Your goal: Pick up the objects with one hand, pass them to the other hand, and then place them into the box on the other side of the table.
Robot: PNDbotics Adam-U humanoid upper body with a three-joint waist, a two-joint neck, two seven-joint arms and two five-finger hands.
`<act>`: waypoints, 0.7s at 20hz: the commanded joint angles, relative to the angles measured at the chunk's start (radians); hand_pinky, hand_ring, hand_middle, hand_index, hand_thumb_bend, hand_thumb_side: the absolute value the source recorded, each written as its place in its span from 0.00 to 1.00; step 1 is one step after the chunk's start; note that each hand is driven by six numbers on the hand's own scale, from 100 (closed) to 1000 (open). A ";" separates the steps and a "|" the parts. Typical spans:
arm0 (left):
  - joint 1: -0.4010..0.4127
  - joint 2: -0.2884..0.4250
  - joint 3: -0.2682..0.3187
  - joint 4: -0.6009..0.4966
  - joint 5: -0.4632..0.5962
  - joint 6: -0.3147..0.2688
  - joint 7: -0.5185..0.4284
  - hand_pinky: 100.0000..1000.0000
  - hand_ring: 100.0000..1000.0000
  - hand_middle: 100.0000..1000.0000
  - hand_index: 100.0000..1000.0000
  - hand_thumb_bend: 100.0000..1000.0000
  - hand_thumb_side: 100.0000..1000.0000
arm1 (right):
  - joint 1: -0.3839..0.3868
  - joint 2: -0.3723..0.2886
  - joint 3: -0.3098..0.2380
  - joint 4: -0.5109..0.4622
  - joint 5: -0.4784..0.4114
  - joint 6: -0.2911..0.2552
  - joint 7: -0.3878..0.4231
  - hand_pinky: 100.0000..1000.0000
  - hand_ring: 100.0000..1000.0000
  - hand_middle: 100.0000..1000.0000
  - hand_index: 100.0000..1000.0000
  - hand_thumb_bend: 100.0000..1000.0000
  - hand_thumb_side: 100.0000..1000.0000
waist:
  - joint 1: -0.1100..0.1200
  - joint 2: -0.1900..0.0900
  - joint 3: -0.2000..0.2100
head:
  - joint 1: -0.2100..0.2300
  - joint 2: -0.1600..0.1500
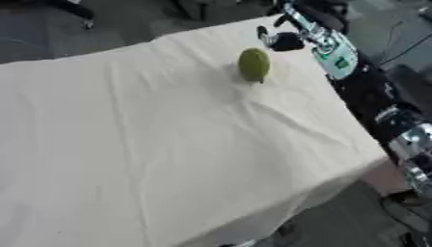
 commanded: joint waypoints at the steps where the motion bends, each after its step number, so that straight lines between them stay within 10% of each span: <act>1: 0.006 -0.046 -0.015 -0.018 -0.032 -0.005 -0.005 0.61 0.00 0.82 0.92 0.00 0.25 | -0.027 -0.034 -0.013 0.067 0.061 0.007 -0.002 0.71 0.86 0.89 0.94 0.00 0.30 | 0.002 -0.006 0.011 | -0.030 -0.002; 11: 0.034 -0.163 -0.066 -0.018 -0.045 0.059 -0.006 0.60 0.00 0.83 0.93 0.00 0.34 | -0.026 0.001 -0.006 0.144 0.173 0.039 0.079 0.73 0.82 0.81 0.93 0.00 0.56 | 0.009 0.008 0.043 | -0.062 -0.002; 14: 0.034 -0.167 -0.073 -0.018 -0.042 0.062 -0.010 0.60 0.00 0.84 0.93 0.00 0.35 | -0.020 0.003 -0.005 0.124 0.203 0.032 0.096 0.71 0.72 0.58 0.72 0.00 0.17 | 0.009 0.007 0.039 | -0.059 -0.002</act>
